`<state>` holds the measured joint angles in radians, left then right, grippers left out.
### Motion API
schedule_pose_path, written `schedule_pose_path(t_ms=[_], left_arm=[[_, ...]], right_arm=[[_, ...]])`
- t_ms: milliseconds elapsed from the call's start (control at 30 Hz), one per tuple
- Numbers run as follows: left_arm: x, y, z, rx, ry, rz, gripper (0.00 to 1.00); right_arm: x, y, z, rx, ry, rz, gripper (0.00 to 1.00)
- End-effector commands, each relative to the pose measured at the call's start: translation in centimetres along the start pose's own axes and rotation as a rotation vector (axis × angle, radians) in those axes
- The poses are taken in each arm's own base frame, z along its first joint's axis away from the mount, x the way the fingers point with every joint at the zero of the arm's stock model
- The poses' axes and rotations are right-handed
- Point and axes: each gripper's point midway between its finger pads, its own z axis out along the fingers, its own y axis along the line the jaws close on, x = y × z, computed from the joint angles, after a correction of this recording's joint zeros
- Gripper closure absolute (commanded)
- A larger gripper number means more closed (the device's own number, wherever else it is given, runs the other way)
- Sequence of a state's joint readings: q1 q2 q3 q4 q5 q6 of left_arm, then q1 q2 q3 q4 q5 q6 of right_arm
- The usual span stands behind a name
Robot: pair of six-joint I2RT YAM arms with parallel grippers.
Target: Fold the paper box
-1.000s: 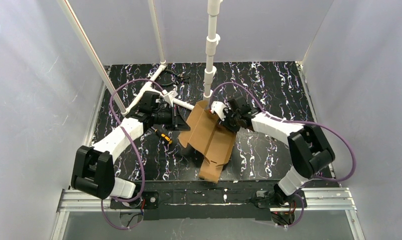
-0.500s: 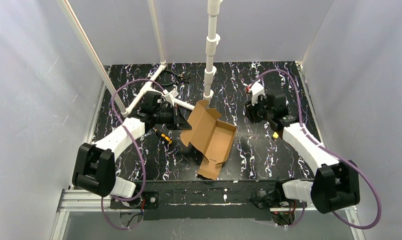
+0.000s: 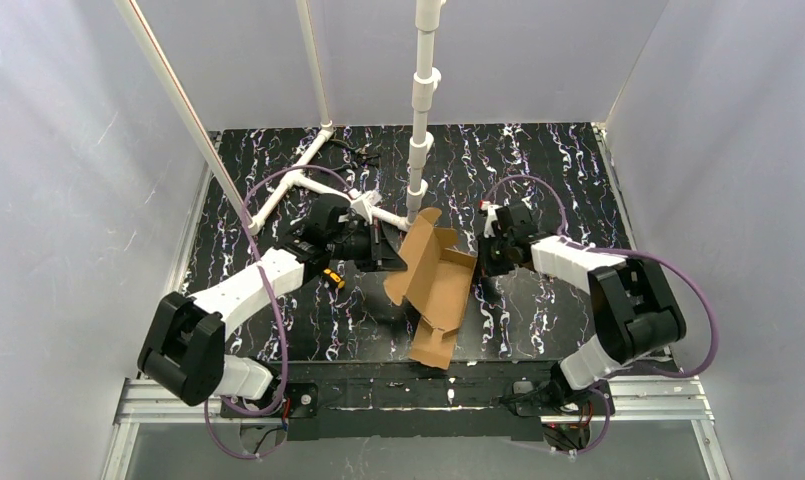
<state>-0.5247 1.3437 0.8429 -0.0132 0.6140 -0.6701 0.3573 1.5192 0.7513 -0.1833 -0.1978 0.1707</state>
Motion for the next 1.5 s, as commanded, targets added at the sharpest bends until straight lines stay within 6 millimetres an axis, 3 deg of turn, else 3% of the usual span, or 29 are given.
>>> schedule_pose_path(t_ms=[0,133,233,333,467,567,667,800,867,1000,1167,1367,1467], left_arm=[[0.2,-2.0,1.7,0.056,0.036,0.027,1.00],[0.6,-1.6,2.6,0.048,0.064,0.021,1.00],[0.8,-1.0,2.7,0.029,0.069,0.020,1.00],[0.6,-0.5,2.2,-0.002,0.052,0.034,1.00],[-0.2,0.3,0.8,-0.044,0.027,0.071,1.00],[-0.6,0.5,-0.1,-0.060,0.043,0.148,1.00],[-0.8,0.3,-0.6,-0.054,0.072,0.241,1.00],[-1.7,-0.7,-1.2,-0.022,0.077,0.377,1.00],[-2.0,-1.5,-1.4,0.015,0.084,0.434,1.00],[-2.7,-3.3,-1.4,0.097,0.081,0.497,1.00],[-2.5,-3.7,-2.0,0.115,0.044,0.528,1.00],[-1.2,-2.6,-2.4,0.087,0.052,0.525,1.00],[-0.6,-1.9,-2.1,0.074,0.070,0.493,1.00]], right_arm=[[-3.3,3.7,1.2,-0.095,-0.013,0.063,0.99],[-3.6,4.3,3.0,-0.094,0.049,0.070,0.99],[-3.3,3.3,3.7,-0.042,0.072,0.038,0.99],[-3.8,1.9,2.8,0.018,0.035,-0.004,0.99],[-5.5,0.8,0.2,0.053,-0.055,-0.126,0.95],[-6.6,-0.6,-2.4,0.060,-0.115,-0.267,0.74],[-6.7,-0.5,-5.4,-0.054,-0.150,-0.448,0.50],[-6.8,0.5,-8.5,-0.141,-0.250,-0.601,0.03],[-6.1,1.5,-8.8,-0.210,-0.263,-0.636,0.02],[-4.0,2.8,-8.5,-0.390,-0.101,-0.685,0.02],[-5.5,4.2,-10.5,-0.502,-0.145,-0.722,0.02],[-3.4,2.0,-9.9,-0.450,-0.190,-0.702,0.02],[-3.2,0.6,-10.6,-0.386,-0.268,-0.710,0.02]])
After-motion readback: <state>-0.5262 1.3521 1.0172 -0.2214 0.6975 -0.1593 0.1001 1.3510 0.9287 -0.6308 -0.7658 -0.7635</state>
